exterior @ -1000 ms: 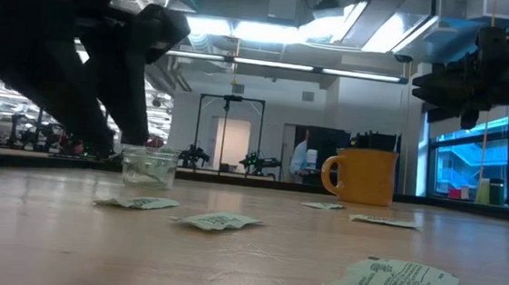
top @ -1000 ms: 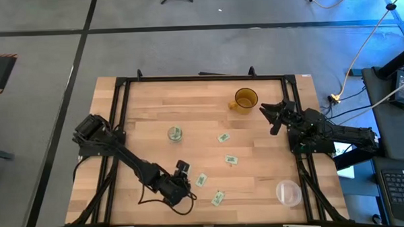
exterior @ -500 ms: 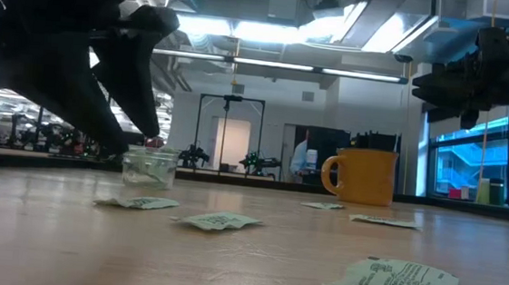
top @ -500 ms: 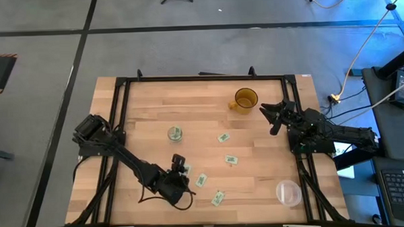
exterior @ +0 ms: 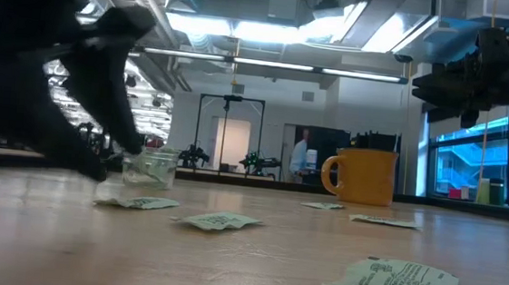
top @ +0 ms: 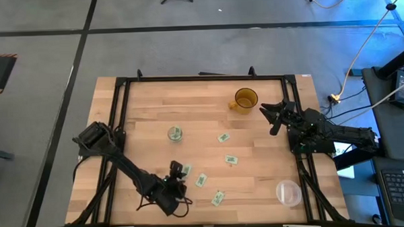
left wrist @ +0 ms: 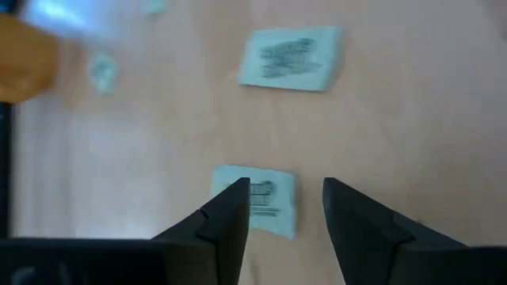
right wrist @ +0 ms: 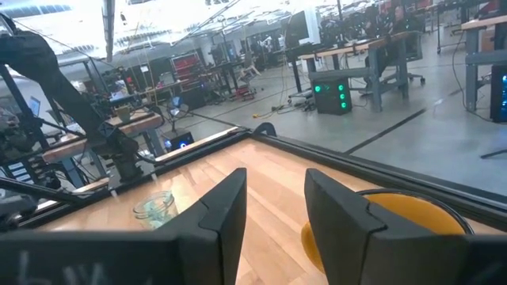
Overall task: Pick and place Stevia / Truvia into bins
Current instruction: Put the stevia packet into the transparent container
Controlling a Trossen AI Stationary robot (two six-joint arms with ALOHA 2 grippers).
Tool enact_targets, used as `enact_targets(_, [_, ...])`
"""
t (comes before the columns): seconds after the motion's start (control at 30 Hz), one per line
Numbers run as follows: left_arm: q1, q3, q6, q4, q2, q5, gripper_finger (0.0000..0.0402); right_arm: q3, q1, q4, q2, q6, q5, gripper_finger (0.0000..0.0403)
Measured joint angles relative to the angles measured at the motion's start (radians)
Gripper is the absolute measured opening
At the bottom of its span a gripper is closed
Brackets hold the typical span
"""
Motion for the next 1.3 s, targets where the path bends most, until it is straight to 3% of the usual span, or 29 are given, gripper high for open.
enact_targets(0.07, [0.004, 0.0, -0.019, 0.0, -0.001, -0.028, 0.0151, 0.0, 0.0, 0.0, 0.0, 0.001, 0.0, 0.0133])
enact_targets(0.37, [0.016, 0.0, -0.015, -0.013, 0.039, 0.05, 0.0139, 0.0, 0.0, 0.0, 0.0, 0.002, 0.0, 0.0133])
enact_targets(1.03, [0.024, 0.004, -0.022, -0.048, 0.089, 0.045, 0.0115, 0.0, 0.0, 0.0, 0.0, 0.002, 0.0, 0.0133])
enact_targets(1.3, [0.032, 0.004, -0.102, -0.046, 0.097, 0.046, 0.0106, 0.0, 0.0, 0.0, 0.0, 0.006, 0.0, 0.0133])
